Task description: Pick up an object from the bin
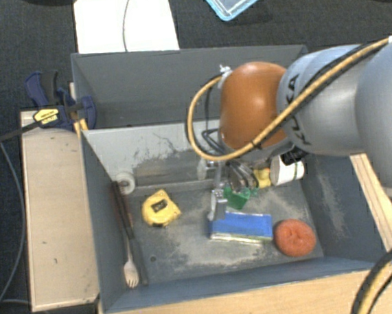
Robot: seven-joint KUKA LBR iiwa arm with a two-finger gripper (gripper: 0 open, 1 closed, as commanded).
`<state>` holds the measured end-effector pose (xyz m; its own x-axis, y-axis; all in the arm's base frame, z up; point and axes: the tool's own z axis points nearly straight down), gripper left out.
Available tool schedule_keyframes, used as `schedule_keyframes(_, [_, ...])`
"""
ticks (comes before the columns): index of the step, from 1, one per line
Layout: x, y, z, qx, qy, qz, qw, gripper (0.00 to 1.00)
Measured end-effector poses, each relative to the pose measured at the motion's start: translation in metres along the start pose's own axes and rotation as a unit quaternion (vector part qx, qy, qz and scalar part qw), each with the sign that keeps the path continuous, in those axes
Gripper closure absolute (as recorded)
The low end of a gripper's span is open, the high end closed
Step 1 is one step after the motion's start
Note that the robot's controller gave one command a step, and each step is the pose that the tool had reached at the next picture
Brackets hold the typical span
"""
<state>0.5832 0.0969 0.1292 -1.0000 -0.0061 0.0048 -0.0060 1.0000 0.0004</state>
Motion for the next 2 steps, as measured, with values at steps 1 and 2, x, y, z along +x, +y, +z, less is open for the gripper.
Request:
schedule_keyframes(1, [-0.002,0.000,-0.005,0.000,-0.0039,0.001,1.0000,0.00])
schedule_keyframes(2, [0.000,0.065,0.039,-0.001,-0.0028,0.085,0.9964,0.00])
